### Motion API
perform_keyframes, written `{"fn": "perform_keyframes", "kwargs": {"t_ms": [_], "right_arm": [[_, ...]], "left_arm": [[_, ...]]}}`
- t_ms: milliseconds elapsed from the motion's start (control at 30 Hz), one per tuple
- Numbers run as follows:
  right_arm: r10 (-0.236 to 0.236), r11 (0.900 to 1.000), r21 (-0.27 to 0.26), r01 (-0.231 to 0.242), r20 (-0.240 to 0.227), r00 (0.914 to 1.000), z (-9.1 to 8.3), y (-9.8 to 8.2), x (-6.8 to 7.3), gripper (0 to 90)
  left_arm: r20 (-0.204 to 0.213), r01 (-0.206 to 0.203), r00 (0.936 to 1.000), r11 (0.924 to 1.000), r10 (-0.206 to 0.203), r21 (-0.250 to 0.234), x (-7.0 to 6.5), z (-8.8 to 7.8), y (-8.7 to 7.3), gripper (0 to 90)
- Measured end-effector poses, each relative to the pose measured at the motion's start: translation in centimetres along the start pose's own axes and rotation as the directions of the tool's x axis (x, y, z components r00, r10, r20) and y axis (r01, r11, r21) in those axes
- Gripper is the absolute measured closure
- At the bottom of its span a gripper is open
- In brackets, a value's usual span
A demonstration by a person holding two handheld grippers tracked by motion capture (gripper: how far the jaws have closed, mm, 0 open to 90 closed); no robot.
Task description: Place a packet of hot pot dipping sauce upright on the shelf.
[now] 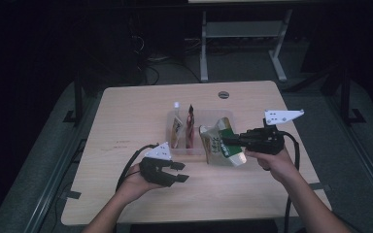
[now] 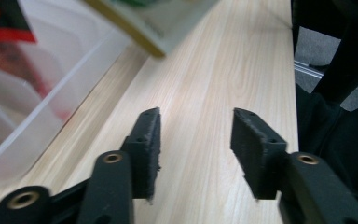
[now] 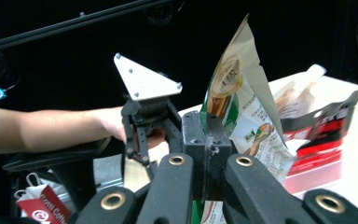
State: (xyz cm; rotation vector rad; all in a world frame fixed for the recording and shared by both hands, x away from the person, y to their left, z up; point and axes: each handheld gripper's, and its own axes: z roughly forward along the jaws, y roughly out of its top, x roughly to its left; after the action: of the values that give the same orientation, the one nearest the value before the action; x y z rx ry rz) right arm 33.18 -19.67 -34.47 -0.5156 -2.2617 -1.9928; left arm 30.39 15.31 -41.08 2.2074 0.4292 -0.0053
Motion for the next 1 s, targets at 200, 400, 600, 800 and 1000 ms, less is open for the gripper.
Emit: {"fn": "perform_keyframes", "kwargs": {"t_ms": [200,400,600,800,1000], "right_arm": [[-0.008,1.0,-0.029,0.009,0.037,0.9993,-0.4,1.0,-0.9,90.0],[-0.002,0.999,-0.038,0.005,0.075,0.9972,-0.4,1.9,-2.3,90.0],[0.006,0.999,-0.041,-0.002,0.104,0.9946,-0.3,2.2,-3.5,90.0],[0.019,0.999,-0.036,-0.014,0.121,0.9924,-0.1,2.3,-4.3,90.0],[0.027,0.999,-0.027,-0.024,0.135,0.9905,0.3,2.0,-4.9,90.0]], "left_arm": [[0.002,0.011,0.9999,0.9996,-0.011,0.027,0.4,0.1,-0.5,44.5],[0.007,0.01,0.9999,0.999,-0.01,0.044,0.5,0.3,-0.7,42.9],[0.007,0.01,0.9999,0.9988,-0.01,0.047,0.6,0.3,-0.8,42.3],[0.007,0.011,0.9999,0.9988,-0.011,0.048,0.7,0.2,-0.8,42.3],[0.004,0.007,1.0,0.9987,-0.007,0.05,0.7,0.2,-0.8,42.1]]}}
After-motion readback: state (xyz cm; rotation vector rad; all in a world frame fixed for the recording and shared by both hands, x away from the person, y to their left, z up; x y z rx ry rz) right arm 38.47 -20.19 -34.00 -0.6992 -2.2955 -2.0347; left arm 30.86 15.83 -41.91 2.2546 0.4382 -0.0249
